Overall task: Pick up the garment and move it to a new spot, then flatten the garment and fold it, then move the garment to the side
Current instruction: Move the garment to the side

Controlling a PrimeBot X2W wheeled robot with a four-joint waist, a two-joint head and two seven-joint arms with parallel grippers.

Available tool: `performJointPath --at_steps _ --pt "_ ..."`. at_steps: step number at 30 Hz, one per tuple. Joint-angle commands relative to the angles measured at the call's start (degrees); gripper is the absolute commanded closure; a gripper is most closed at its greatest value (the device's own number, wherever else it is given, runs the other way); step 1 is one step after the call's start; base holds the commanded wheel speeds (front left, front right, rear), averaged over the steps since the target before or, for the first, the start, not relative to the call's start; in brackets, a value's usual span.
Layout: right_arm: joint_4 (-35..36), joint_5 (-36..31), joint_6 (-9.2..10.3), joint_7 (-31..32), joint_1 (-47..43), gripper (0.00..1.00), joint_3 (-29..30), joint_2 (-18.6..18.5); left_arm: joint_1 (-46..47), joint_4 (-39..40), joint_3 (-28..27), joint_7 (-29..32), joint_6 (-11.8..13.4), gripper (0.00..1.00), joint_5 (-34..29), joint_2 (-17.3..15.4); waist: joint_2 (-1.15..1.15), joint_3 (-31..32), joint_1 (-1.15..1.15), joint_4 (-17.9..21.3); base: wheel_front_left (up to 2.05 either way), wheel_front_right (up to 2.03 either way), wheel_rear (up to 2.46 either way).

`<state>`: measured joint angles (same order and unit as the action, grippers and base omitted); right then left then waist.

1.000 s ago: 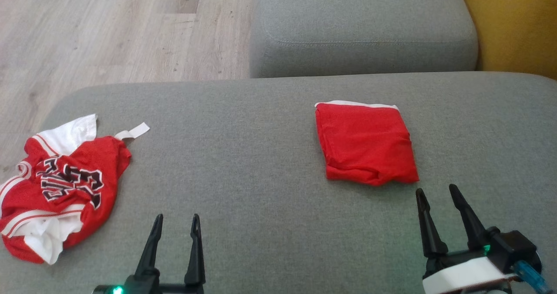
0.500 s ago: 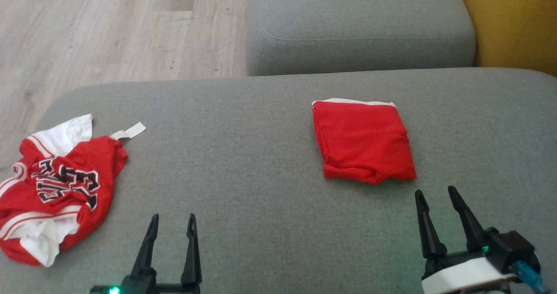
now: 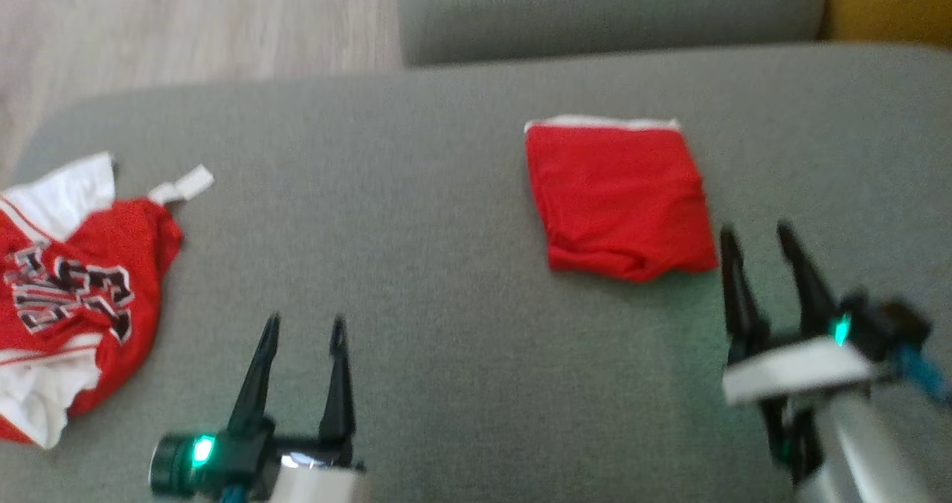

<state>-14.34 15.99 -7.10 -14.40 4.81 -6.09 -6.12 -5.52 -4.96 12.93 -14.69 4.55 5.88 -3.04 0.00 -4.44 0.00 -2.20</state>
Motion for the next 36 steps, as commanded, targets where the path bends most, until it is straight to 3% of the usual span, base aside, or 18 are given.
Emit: performJointPath --at_steps 1,6,11,16,17,18,19,26,27,28,36 --pt "-0.32 1.82 -0.39 -0.47 6.22 0.00 -1.76 -1.91 4.65 2.49 -0.73 -0.30 0.26 0.00 -0.96 0.15 0.00 -5.17 0.00 -0.15 0.00 0.00 0.00" --pt "-7.00 8.34 -0.39 9.39 18.66 0.00 -2.58 -5.84 9.43 3.81 1.57 -0.30 0.42 0.00 0.39 0.15 0.00 -11.05 0.00 -1.53 0.00 0.00 0.00" --pt "-14.46 8.39 -0.39 21.56 26.37 0.00 -1.82 -9.79 12.62 4.11 3.15 -0.30 0.82 0.00 1.33 0.16 0.00 -14.45 0.00 -3.17 0.00 0.00 0.00" --pt "-18.30 10.55 -0.39 29.01 27.22 0.00 -1.87 -9.47 13.85 3.98 3.82 -0.30 1.66 0.00 1.77 0.16 0.00 -16.01 0.00 -4.09 0.00 0.00 0.00" --pt "-18.22 11.19 -0.39 29.75 26.95 0.15 -2.29 -9.24 13.87 4.00 3.79 -0.30 1.83 0.00 1.81 0.16 0.00 -16.22 0.00 -3.99 0.00 0.00 0.00" --pt "-17.92 11.68 -0.39 29.98 26.76 0.64 -2.61 -9.17 13.87 4.03 3.72 -0.30 1.97 0.00 1.82 0.16 0.00 -16.47 0.00 -3.83 0.00 0.00 0.00" --pt "-17.49 12.04 -0.39 29.91 26.59 1.00 -2.88 -9.20 13.86 4.01 3.63 -0.30 2.05 0.00 1.80 0.16 0.00 -16.71 0.00 -3.57 0.00 0.00 0.00" --pt "-12.71 14.11 -0.39 29.74 25.89 1.00 -4.00 -12.49 14.62 4.31 2.97 -0.30 1.69 0.00 0.92 0.16 0.00 -18.94 0.00 -0.37 0.00 0.00 0.00" --pt "-10.49 14.79 -0.39 30.33 25.96 1.00 -3.78 -15.25 15.25 4.48 2.70 -0.30 1.32 0.00 0.41 0.16 0.00 -20.33 0.00 1.12 0.00 0.00 0.00" --pt "-10.49 14.79 -0.39 30.33 25.96 1.00 -3.78 -15.25 15.25 4.48 2.70 -0.30 1.32 0.00 0.41 0.16 0.00 -20.33 0.00 1.12 0.00 0.00 0.00" --pt "-3.75 14.13 -0.39 34.86 25.82 1.00 2.30 -33.05 19.93 4.97 3.04 -0.30 -0.96 0.00 -1.59 0.16 0.00 -28.05 0.00 5.36 0.00 0.00 0.00"
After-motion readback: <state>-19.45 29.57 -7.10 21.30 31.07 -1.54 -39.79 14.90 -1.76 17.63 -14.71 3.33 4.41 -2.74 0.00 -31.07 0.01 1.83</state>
